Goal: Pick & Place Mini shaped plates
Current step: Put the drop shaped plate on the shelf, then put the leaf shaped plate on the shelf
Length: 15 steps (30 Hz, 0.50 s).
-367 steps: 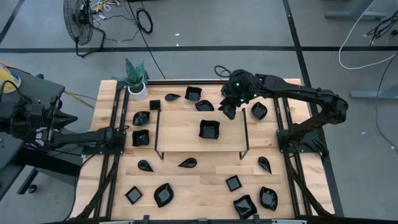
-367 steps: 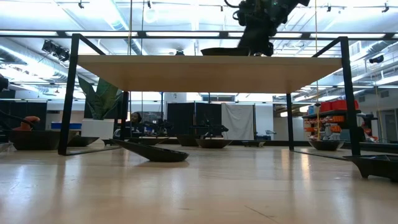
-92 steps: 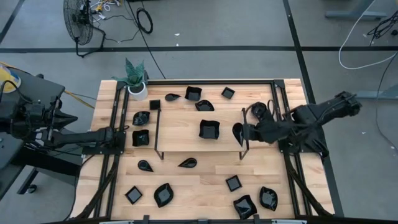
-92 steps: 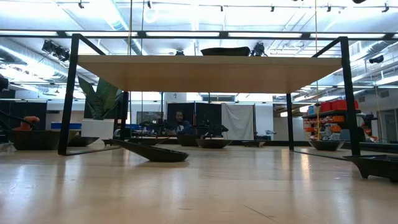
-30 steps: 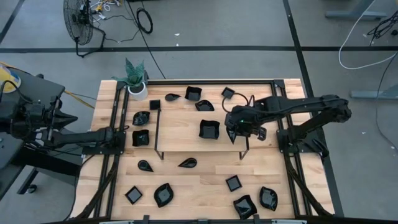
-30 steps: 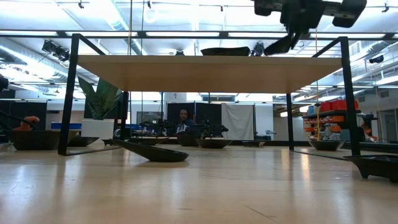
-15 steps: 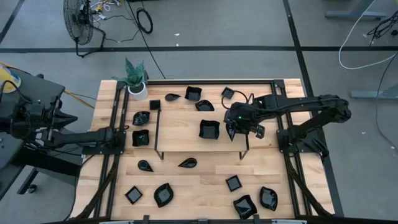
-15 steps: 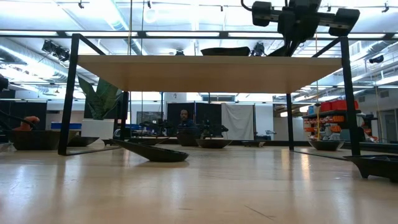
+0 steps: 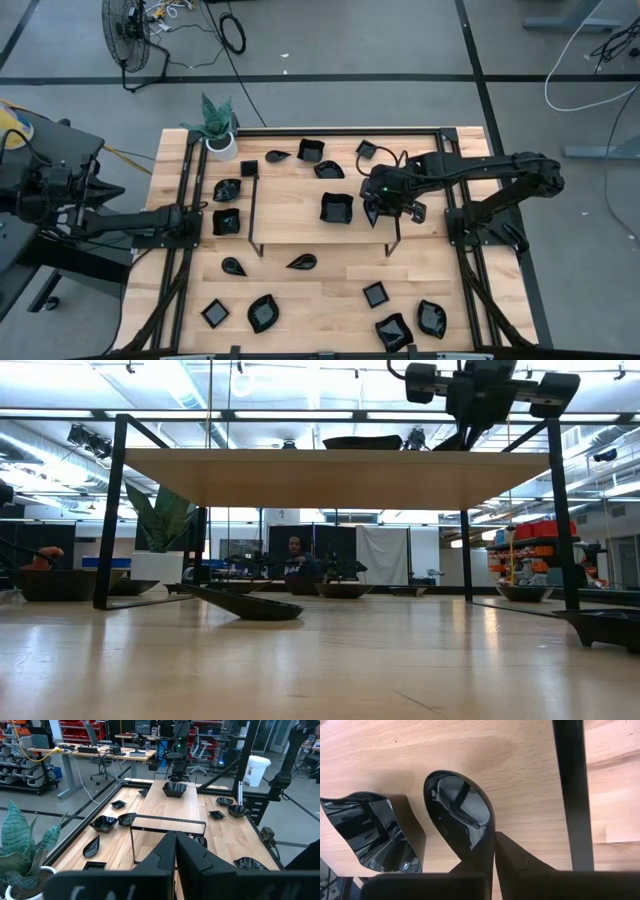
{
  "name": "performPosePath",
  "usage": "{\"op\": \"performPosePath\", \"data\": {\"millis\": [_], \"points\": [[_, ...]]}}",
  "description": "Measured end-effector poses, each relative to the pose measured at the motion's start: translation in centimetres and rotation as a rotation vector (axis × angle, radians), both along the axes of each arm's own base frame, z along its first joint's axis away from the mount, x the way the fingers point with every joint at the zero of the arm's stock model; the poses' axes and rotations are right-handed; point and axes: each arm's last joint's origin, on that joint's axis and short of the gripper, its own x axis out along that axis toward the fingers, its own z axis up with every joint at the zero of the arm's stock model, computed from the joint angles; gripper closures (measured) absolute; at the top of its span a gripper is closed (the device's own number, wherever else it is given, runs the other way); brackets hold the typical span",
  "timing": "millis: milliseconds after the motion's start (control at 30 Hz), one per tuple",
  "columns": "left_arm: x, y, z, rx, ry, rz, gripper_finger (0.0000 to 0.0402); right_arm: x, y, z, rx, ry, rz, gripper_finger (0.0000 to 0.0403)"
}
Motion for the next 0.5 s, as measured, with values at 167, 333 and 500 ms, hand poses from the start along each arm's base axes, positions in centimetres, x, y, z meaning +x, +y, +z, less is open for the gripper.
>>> {"op": "performPosePath", "data": {"millis": [167, 333, 500], "points": [[0.0, 0.0, 0.0, 0.0, 0.0, 0.0, 0.0383, -0.21, 0.0, -0.09, 0.004, 0.024, -0.009, 0.0371], [0.0, 0.0, 0.0, 0.0, 0.0, 0.0, 0.0383, -0.24, 0.0, -0.09, 0.001, 0.027, -0.006, 0.0358], [0.0, 0.0, 0.0, 0.0, 0.0, 0.0, 0.0383, -0.28, -0.03, -0.11, -0.011, 0.032, -0.003, 0.0339]]}}
